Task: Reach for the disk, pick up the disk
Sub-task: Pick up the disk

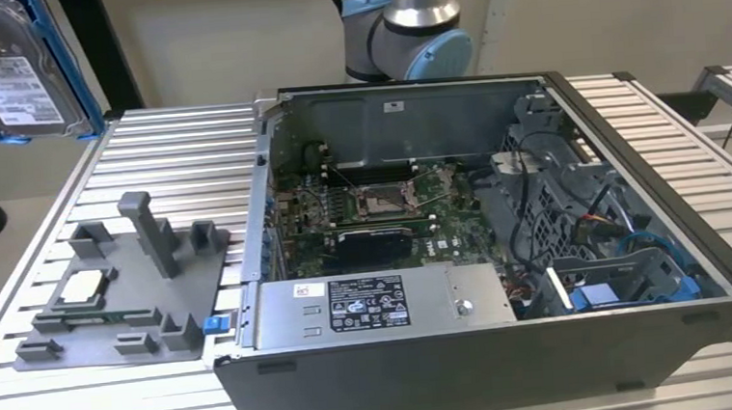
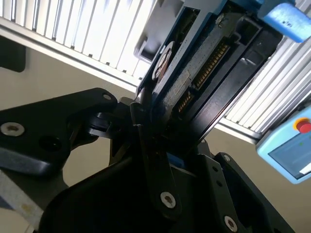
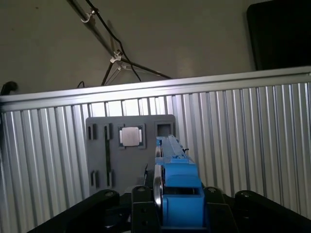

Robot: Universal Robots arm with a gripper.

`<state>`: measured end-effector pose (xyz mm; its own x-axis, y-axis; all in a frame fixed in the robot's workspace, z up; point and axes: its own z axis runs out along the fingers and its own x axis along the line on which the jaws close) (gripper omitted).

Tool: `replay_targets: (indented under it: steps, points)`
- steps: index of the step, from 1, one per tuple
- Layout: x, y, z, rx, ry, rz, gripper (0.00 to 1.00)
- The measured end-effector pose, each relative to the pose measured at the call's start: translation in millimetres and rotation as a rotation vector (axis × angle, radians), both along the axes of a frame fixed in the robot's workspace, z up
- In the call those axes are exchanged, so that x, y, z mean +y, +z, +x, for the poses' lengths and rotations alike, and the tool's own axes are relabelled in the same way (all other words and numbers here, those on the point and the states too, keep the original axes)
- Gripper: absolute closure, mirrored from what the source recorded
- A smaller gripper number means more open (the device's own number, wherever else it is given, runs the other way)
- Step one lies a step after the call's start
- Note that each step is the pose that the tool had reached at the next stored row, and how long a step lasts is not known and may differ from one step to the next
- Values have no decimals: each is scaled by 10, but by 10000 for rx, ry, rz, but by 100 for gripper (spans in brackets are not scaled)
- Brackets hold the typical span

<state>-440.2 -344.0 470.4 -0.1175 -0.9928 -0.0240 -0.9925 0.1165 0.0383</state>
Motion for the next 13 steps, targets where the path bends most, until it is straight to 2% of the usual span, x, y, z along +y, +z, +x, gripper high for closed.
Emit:
replay_targets:
  steps: [5, 11, 13]
  points:
    - [0, 115, 0, 1, 3, -7, 100]
    - [0, 122, 0, 1, 3, -13, 100]
    - [0, 152, 0, 2, 3, -14, 100]
